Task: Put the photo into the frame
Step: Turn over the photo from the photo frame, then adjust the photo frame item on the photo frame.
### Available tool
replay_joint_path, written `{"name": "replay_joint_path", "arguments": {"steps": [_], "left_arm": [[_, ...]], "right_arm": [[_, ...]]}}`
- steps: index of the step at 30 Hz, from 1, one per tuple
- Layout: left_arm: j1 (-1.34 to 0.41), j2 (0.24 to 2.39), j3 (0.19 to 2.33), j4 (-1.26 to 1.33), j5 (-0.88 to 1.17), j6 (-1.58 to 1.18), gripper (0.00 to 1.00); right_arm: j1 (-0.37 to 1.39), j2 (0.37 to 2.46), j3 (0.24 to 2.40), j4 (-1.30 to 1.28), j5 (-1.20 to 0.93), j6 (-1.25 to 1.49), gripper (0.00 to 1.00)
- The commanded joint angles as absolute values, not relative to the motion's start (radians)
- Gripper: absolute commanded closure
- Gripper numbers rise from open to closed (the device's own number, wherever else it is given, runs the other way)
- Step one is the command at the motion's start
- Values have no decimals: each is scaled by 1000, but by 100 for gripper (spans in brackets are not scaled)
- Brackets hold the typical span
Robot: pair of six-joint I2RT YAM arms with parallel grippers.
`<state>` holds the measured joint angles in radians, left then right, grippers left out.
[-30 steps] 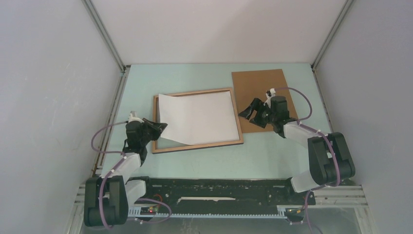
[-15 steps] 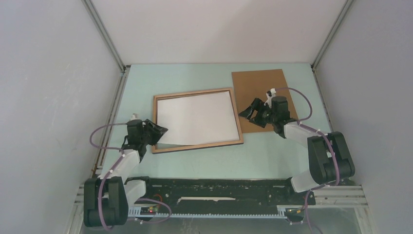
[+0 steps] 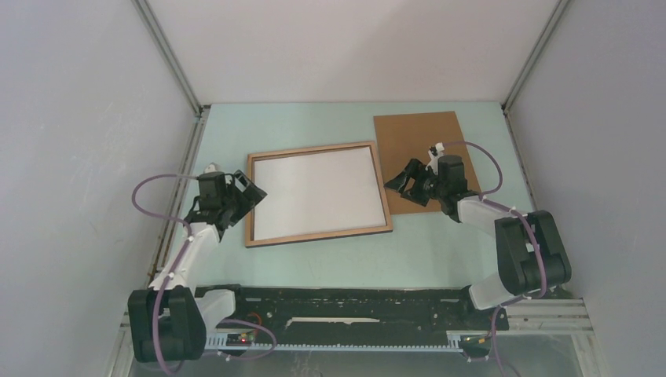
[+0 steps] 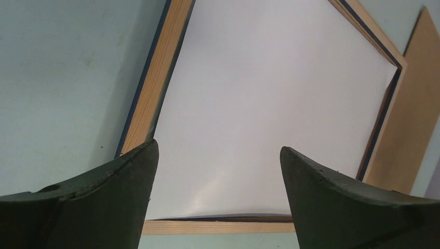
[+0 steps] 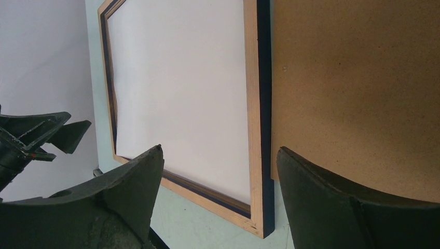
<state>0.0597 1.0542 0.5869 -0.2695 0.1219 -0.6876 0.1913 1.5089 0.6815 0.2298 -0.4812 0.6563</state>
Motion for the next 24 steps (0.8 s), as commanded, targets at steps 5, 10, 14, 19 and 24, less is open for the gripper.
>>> {"name": "replay_joint_path", "arguments": {"steps": [5,10,14,19,24], "left_arm": [[12,1015,648,-372,55,-609,5],[-80,1022,597,-406,103,-713,4],[-140,1026,537,-378,50,-786,1],[-141,1144,563,-343,74,-795,1],[-141,1223,595,-335,58,-810,1]], "right_arm": [[188,1517,681,275,-498,653,13],[189,1518,681,278,-501,654,13],[190,1519,680,278,-497,653,13],[190,1520,681,280,-507,653,13],[189,1521,681,278,-506,651,13]]}}
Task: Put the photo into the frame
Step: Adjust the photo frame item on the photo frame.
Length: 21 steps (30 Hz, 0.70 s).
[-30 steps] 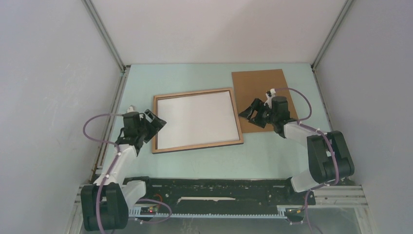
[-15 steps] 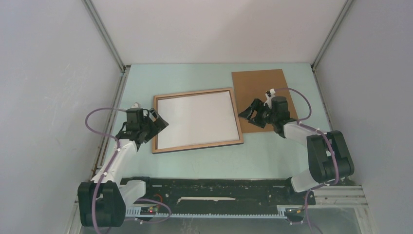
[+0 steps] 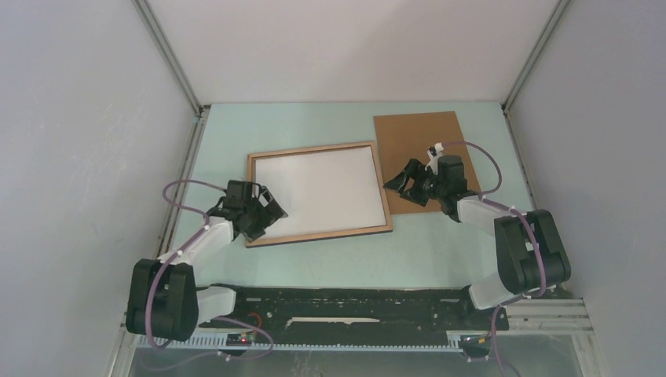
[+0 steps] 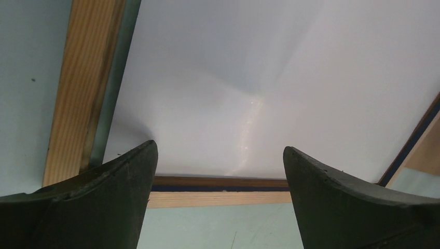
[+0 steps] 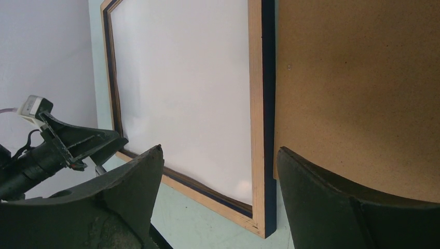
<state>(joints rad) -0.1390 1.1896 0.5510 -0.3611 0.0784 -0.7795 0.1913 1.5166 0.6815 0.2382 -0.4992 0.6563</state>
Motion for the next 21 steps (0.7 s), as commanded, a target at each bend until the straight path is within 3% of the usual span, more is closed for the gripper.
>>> {"name": "replay_joint_path", "arguments": {"steps": [1,7,15,21], "left_arm": [[-140,1237,604,-336,49,-809,1],[-140,1258,670,-387,3,-784,1],[-143,990,606,-394,-50,-716,0],[-144,895,671,-350,77,-673,0]], "right_arm": [[189,1521,681,278,-507,652,13],[190,1522,681,276,-510,650,13],[198,1522,681,281,-498,646,13],[206,1514,681,276,-487,640,13]]}}
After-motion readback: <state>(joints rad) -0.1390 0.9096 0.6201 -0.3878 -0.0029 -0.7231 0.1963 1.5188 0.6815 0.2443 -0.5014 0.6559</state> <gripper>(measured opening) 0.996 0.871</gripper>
